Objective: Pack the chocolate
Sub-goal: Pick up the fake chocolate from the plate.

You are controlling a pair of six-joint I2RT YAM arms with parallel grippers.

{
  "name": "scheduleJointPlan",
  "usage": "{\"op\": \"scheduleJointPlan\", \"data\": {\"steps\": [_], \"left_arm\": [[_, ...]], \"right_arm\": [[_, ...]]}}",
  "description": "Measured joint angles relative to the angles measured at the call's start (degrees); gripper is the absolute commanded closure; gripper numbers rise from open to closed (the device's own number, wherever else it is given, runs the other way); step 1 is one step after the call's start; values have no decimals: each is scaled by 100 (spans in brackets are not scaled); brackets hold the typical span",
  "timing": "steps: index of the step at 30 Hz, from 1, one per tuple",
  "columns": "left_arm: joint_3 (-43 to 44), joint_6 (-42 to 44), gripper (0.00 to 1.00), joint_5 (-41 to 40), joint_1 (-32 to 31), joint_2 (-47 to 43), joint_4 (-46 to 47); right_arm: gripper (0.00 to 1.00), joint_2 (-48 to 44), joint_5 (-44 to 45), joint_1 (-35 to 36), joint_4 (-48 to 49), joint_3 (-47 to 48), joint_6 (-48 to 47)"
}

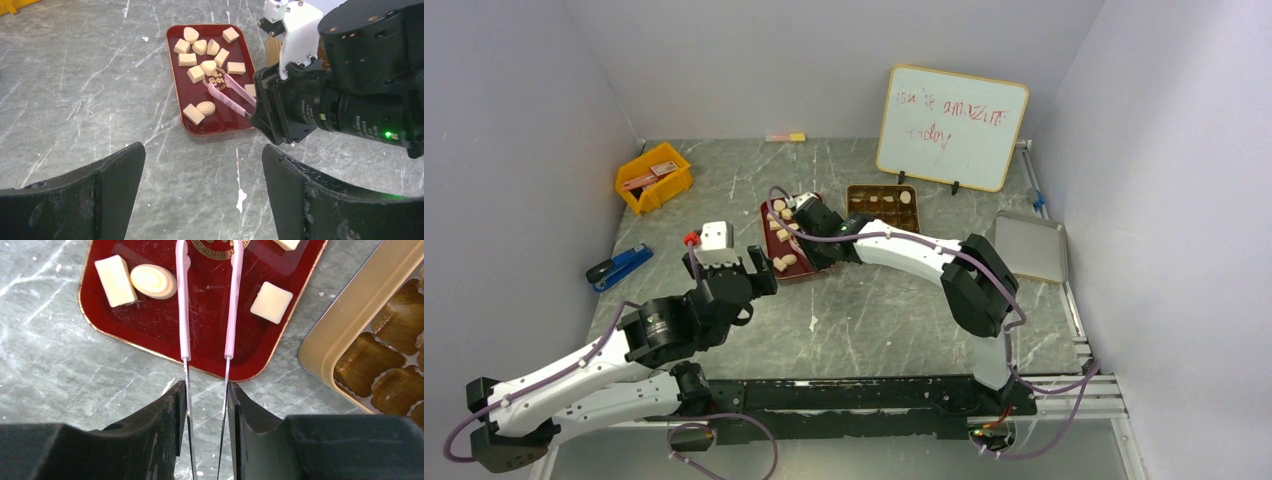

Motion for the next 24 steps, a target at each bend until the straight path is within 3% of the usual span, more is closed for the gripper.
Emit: {"op": "scheduleJointPlan", "data": {"steps": [24], "left_arm": [[11,26,8,-4,0,0,13]], "right_arm": [[62,603,258,-33,0,483,-4]]}}
